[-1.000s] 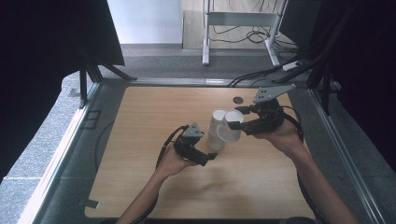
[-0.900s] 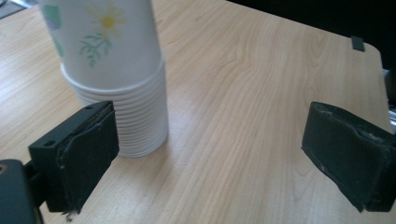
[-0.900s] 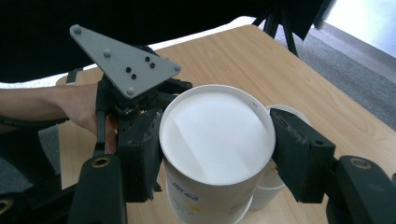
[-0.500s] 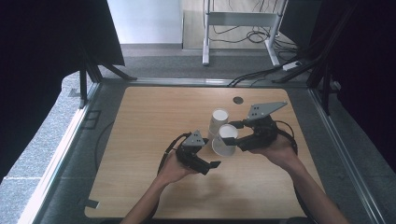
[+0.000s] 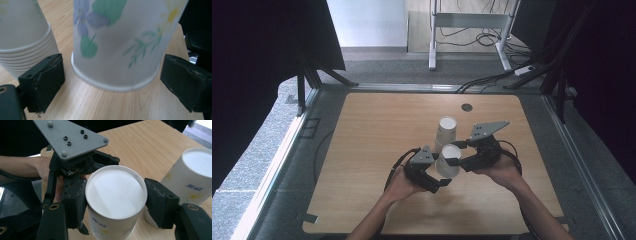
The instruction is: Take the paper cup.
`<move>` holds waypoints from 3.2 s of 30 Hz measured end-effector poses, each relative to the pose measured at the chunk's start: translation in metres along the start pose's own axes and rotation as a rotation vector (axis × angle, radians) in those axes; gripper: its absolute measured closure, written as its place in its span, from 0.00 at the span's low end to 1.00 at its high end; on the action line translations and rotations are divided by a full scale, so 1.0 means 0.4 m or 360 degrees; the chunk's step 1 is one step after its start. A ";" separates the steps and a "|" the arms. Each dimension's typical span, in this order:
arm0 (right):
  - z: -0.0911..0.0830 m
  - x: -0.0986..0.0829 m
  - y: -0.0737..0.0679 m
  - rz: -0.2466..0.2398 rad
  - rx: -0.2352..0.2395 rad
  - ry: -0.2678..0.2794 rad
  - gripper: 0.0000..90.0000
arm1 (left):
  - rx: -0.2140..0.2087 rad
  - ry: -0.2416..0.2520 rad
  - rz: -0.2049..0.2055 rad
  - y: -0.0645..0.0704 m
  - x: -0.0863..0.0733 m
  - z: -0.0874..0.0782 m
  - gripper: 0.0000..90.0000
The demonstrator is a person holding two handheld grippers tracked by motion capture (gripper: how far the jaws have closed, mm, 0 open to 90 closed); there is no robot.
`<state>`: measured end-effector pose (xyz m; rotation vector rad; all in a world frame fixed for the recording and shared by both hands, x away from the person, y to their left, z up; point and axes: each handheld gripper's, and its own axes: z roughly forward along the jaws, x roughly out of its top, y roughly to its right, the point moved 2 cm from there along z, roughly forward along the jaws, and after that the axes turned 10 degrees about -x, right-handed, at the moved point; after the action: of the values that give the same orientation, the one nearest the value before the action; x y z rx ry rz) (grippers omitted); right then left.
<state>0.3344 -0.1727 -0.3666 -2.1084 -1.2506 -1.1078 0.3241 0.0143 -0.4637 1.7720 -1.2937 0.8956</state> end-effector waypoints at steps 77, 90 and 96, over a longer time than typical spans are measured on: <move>0.100 -0.096 -0.051 -0.0354 0.0129 -0.0480 0.27 | -0.0133 -0.0816 0.0242 0.020 0.011 0.022 0.44; 0.103 -0.102 -0.059 -0.0429 0.0159 -0.0519 0.40 | -0.0150 -0.0859 0.0284 0.027 0.013 0.039 0.44; 0.095 -0.102 -0.056 -0.0396 0.0149 -0.0509 0.40 | -0.0135 -0.0756 0.0210 0.024 0.013 0.036 0.31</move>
<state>0.3196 -0.1557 -0.4224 -2.1600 -1.7171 -0.8065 0.3176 -0.0023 -0.4644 1.9166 -1.7364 0.4885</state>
